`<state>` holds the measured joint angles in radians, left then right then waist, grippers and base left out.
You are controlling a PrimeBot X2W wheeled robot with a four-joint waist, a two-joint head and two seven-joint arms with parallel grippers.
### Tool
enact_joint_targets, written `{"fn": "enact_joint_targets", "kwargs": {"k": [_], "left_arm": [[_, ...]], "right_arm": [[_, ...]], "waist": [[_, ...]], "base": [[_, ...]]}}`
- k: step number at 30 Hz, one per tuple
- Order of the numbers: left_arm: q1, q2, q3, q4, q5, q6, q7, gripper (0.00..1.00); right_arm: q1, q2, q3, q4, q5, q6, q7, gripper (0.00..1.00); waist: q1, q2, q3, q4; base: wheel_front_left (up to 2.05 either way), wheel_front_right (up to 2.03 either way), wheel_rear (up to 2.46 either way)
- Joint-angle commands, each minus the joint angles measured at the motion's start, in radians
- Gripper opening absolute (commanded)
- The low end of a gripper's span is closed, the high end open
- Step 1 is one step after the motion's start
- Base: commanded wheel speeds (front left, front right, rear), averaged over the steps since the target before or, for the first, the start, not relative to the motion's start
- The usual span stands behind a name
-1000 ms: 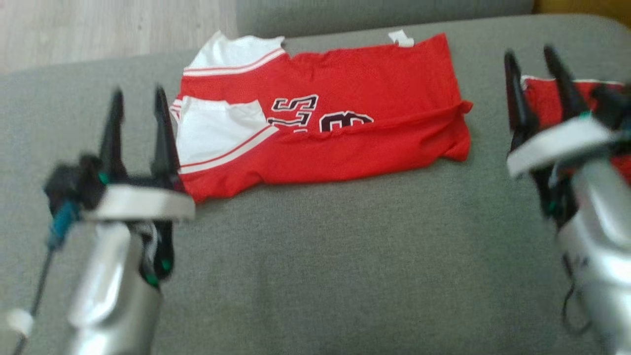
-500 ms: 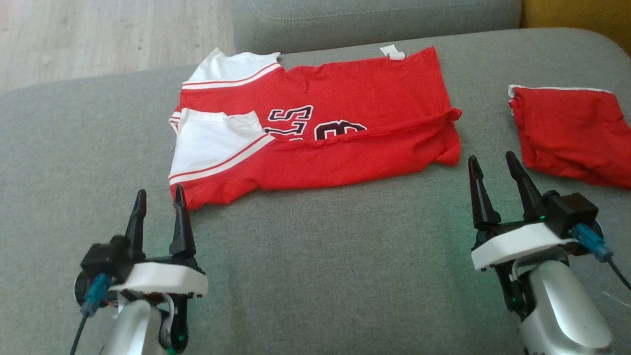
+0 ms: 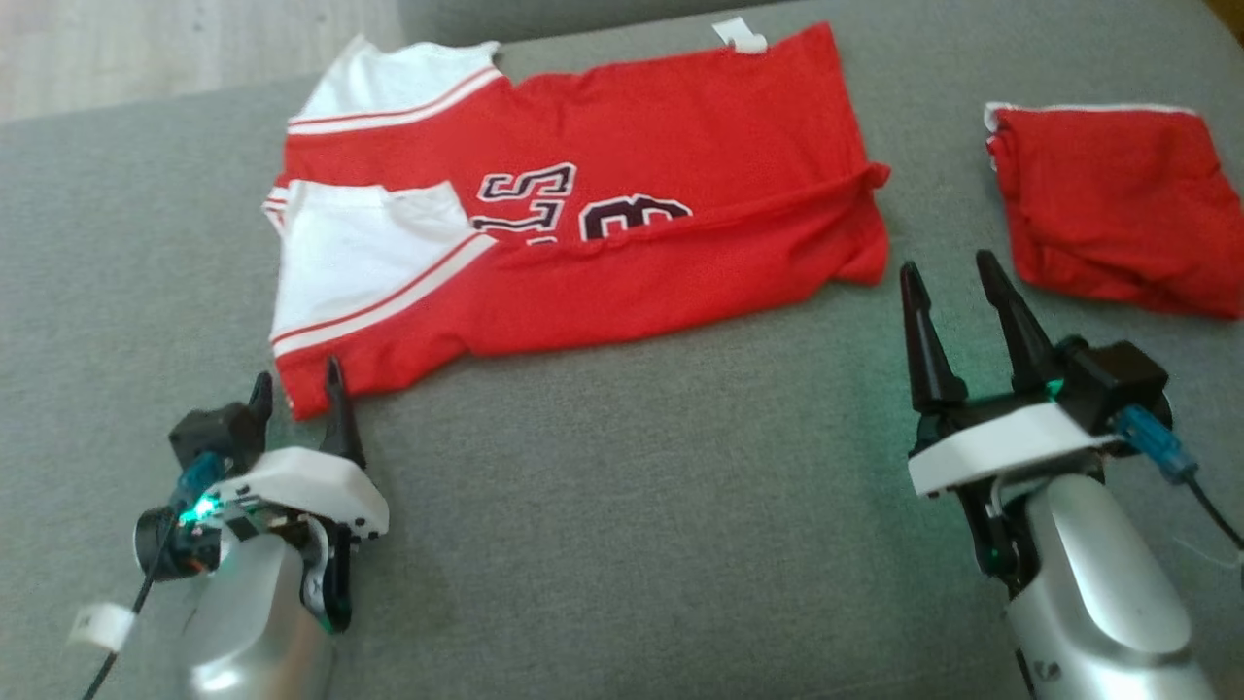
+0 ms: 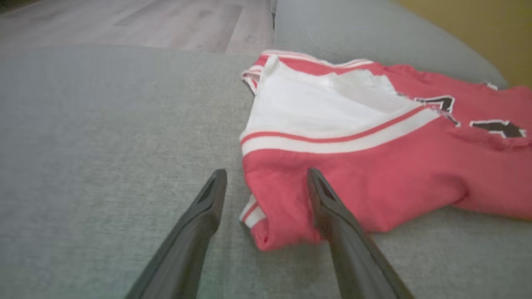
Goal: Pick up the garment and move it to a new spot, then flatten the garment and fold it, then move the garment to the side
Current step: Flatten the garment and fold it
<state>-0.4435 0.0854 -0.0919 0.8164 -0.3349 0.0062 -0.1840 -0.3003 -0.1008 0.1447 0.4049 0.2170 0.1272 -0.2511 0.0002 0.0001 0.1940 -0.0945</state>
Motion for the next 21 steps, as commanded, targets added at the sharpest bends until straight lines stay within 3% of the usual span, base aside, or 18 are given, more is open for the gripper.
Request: {"fn": "enact_joint_targets", "kwargs": {"k": [1, 7, 8, 10, 16, 21], "left_arm": [[-0.043, 0.029, 0.036, 0.002, -0.002, 0.010, 0.005, 1.00], [-0.093, 0.035, 0.027, 0.137, -0.011, 0.013, 0.081, 1.00], [-0.099, 0.034, 0.027, 0.149, -0.015, 0.011, 0.085, 0.85], [-0.110, 0.034, 0.027, 0.166, -0.020, 0.005, 0.080, 0.00], [-0.150, 0.047, 0.031, 0.140, -0.023, -0.015, -0.025, 0.00], [-0.176, 0.059, 0.013, 0.029, 0.005, -0.052, -0.073, 0.00]], "right_arm": [[-0.034, 0.011, 0.024, -0.036, -0.009, 0.003, -0.011, 1.00], [-0.047, 0.017, 0.029, -0.043, -0.003, 0.003, -0.011, 1.00], [-0.048, 0.018, 0.029, -0.042, -0.002, 0.003, -0.011, 1.00], [-0.049, 0.019, 0.028, -0.037, -0.001, 0.003, -0.010, 1.00], [-0.067, 0.022, 0.005, 0.018, -0.006, 0.003, 0.051, 1.00], [-0.118, 0.040, -0.045, 0.102, 0.022, 0.003, 0.147, 1.00]], "waist": [[-0.0002, -0.0001, 0.017, -0.015], [-0.0002, -0.0001, 0.031, -0.029], [-0.0002, -0.0001, 0.031, -0.029], [-0.0002, -0.0001, 0.029, -0.026], [-0.0002, -0.0001, 0.020, -0.003], [-0.0002, -0.0001, 0.021, 0.020]], "base": [[0.00, 0.00, 0.00], [0.00, 0.00, 0.00], [0.00, 0.00, 0.00], [0.00, 0.00, 0.00], [0.00, 0.00, 0.00], [0.00, 0.00, 0.00]]}}
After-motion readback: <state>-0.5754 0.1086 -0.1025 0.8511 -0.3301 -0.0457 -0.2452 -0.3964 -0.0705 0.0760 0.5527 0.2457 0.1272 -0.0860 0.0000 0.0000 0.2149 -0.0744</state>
